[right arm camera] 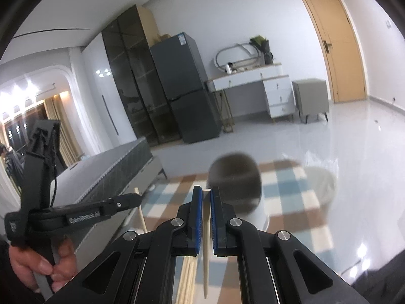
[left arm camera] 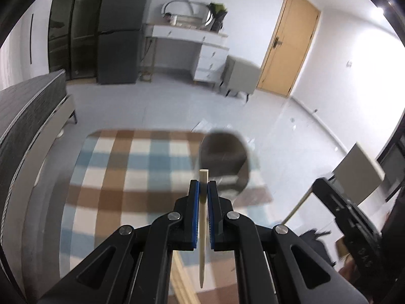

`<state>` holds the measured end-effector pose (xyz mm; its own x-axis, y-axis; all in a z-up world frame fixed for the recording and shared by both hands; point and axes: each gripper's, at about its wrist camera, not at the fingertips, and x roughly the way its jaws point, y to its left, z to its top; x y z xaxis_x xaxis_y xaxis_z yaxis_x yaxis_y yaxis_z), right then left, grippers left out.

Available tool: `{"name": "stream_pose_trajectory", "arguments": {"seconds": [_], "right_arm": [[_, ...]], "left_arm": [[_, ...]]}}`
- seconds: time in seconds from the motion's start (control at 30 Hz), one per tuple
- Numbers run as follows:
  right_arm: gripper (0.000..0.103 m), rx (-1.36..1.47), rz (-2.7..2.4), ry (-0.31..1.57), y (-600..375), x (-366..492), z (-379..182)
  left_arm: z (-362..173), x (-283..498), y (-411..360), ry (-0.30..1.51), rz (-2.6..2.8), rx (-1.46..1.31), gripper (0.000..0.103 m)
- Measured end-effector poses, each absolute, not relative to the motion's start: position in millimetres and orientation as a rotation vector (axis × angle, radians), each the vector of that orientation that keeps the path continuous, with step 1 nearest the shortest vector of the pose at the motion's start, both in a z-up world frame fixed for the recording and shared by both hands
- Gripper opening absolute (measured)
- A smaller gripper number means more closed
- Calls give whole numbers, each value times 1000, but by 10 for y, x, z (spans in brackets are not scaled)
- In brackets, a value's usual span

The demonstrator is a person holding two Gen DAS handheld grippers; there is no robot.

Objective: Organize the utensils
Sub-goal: 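Carry both held chopsticks up over the utensil holder opening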

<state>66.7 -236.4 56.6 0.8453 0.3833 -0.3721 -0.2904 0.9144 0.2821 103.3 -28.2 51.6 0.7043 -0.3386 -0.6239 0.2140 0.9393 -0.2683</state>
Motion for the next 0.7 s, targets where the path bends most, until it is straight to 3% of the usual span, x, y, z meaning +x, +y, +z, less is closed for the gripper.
{"name": "stream_pose_trajectory", "arguments": {"seconds": [0.3, 0.7], "right_arm": [[6, 138, 371, 297, -2389, 1360, 1286], [6, 50, 371, 275, -2196, 2159, 1186]], "left_arm": [[1191, 1633, -385, 549, -351, -222, 2], [939, 2377, -499, 479, -378, -228, 2]]}}
